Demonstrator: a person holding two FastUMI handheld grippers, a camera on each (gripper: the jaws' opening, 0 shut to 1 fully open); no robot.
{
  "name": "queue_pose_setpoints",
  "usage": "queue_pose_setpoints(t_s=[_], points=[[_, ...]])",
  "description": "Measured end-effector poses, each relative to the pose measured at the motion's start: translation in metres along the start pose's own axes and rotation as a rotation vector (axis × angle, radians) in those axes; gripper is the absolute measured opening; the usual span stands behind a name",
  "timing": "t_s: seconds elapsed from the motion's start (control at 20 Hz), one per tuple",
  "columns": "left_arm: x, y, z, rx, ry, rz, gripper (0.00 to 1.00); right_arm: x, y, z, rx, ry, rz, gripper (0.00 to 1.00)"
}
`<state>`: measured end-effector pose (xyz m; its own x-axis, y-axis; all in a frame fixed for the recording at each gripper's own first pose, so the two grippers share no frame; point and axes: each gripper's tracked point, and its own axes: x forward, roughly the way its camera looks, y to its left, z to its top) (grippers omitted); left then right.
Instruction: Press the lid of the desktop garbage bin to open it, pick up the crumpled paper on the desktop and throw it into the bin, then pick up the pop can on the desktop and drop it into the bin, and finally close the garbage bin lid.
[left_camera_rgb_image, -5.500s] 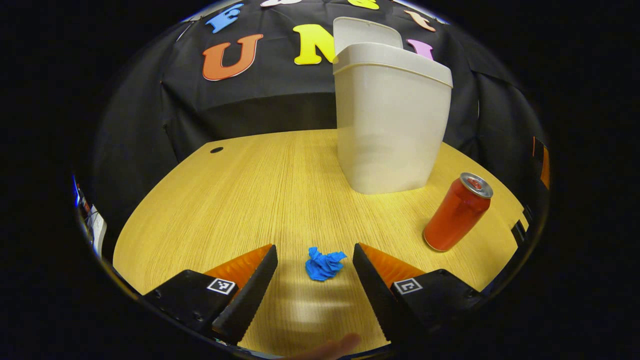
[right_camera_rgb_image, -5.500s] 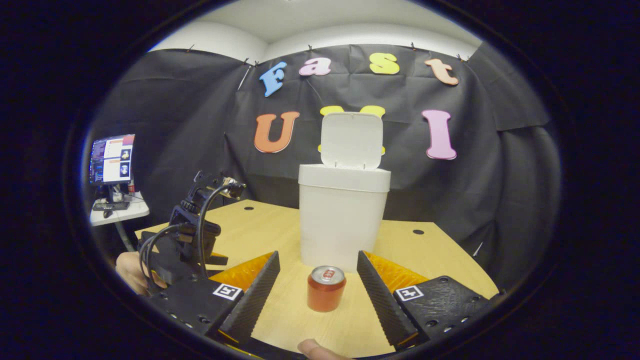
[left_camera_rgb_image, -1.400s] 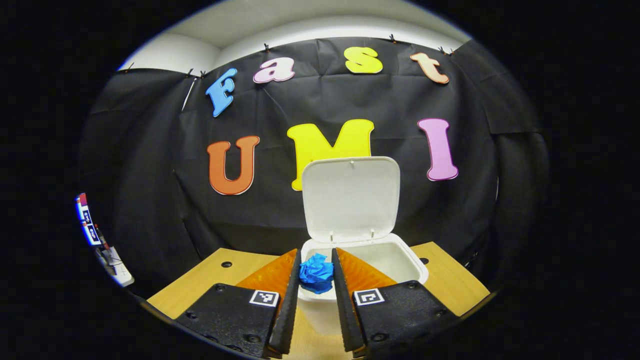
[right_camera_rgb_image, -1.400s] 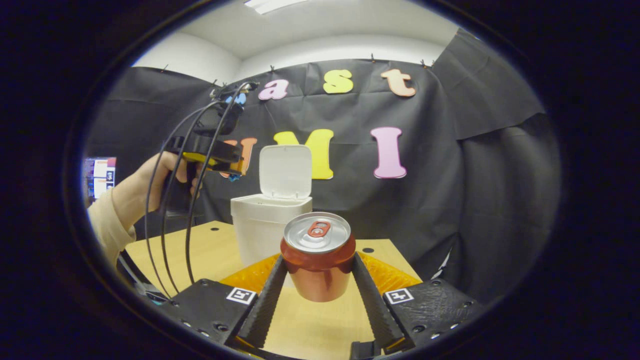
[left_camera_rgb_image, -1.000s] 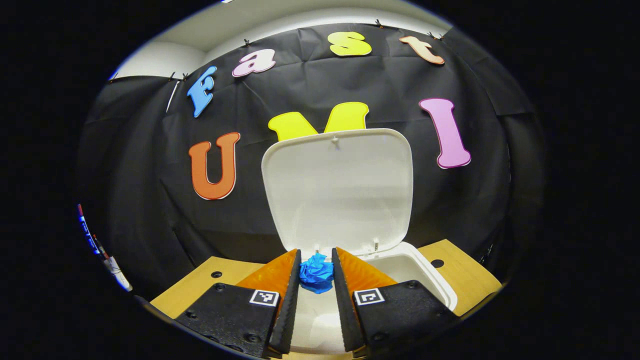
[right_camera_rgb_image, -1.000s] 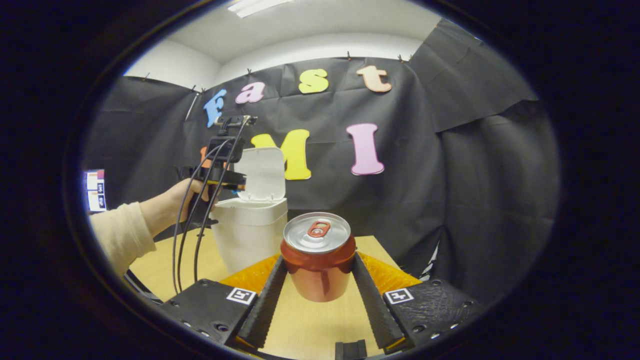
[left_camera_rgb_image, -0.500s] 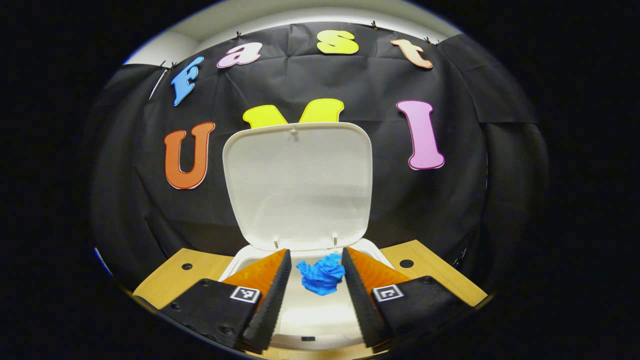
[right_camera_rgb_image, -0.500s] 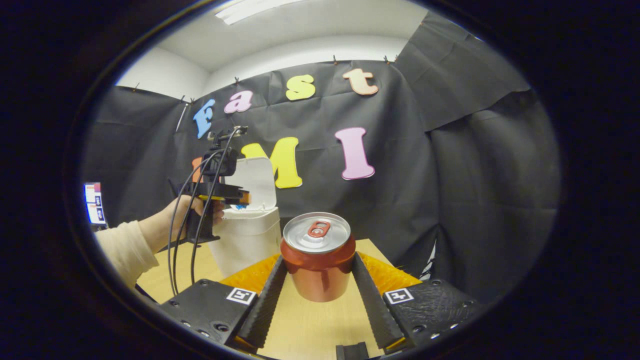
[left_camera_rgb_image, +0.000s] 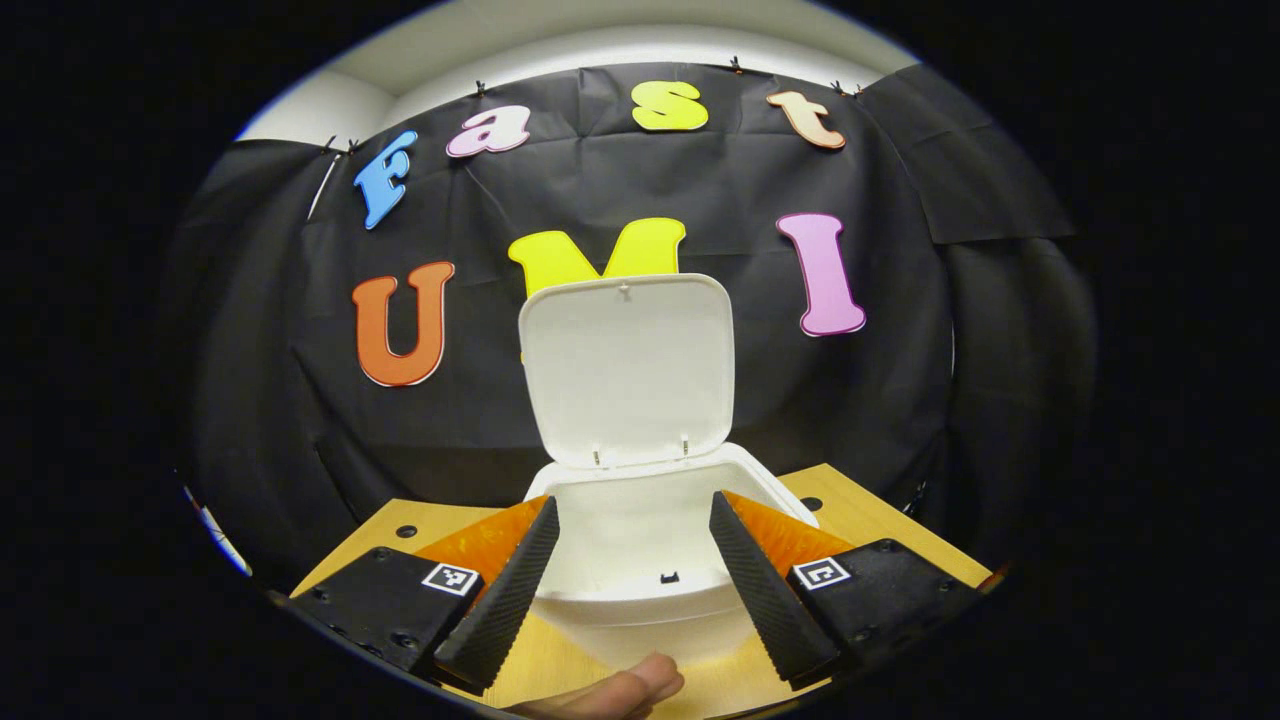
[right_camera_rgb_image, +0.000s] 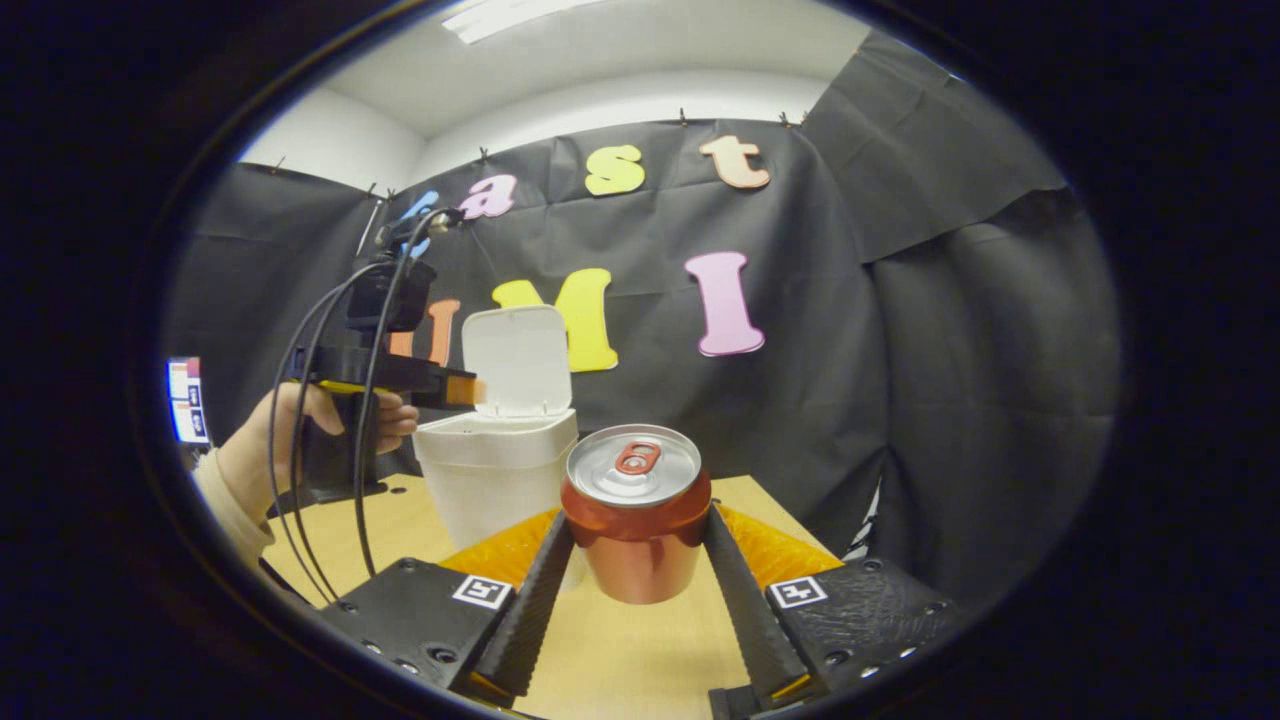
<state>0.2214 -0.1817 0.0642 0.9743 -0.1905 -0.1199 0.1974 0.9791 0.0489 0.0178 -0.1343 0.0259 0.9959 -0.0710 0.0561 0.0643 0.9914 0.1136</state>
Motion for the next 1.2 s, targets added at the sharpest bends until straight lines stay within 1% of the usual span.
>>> queue_pose_setpoints(t_s=[0.15, 0.3, 0.5, 0.7, 0.8, 1.0, 1.1, 1.2], points=[[-0.036, 0.027, 0.001, -0.014, -0.06, 0.025, 0.98, -0.002, 0.016, -0.003, -0.029, -0.002, 0.018, 0.78], [-0.068, 0.054, -0.008, -0.015, -0.11, 0.059, 0.97, -0.003, 0.021, -0.007, -0.057, 0.0, 0.012, 0.78], [-0.095, 0.083, -0.033, -0.055, -0.125, 0.09, 0.97, -0.011, 0.032, -0.006, -0.04, 0.008, 0.019, 0.79], [-0.12, 0.118, -0.051, -0.024, -0.138, 0.166, 0.98, -0.025, 0.046, 0.002, -0.038, -0.009, 0.042, 0.78], [-0.133, 0.121, -0.058, -0.021, -0.144, 0.17, 0.98, -0.027, 0.051, 0.008, -0.052, -0.016, 0.047, 0.78], [-0.144, 0.12, -0.07, -0.035, -0.133, 0.16, 0.99, -0.028, 0.069, 0.025, -0.037, -0.02, 0.086, 0.78], [-0.145, 0.119, -0.08, -0.045, -0.114, 0.144, 0.98, -0.023, 0.073, 0.032, -0.051, -0.015, 0.083, 0.78], [-0.148, 0.126, -0.09, -0.056, -0.113, 0.158, 0.99, -0.015, 0.074, 0.037, -0.063, -0.004, 0.069, 0.78]])
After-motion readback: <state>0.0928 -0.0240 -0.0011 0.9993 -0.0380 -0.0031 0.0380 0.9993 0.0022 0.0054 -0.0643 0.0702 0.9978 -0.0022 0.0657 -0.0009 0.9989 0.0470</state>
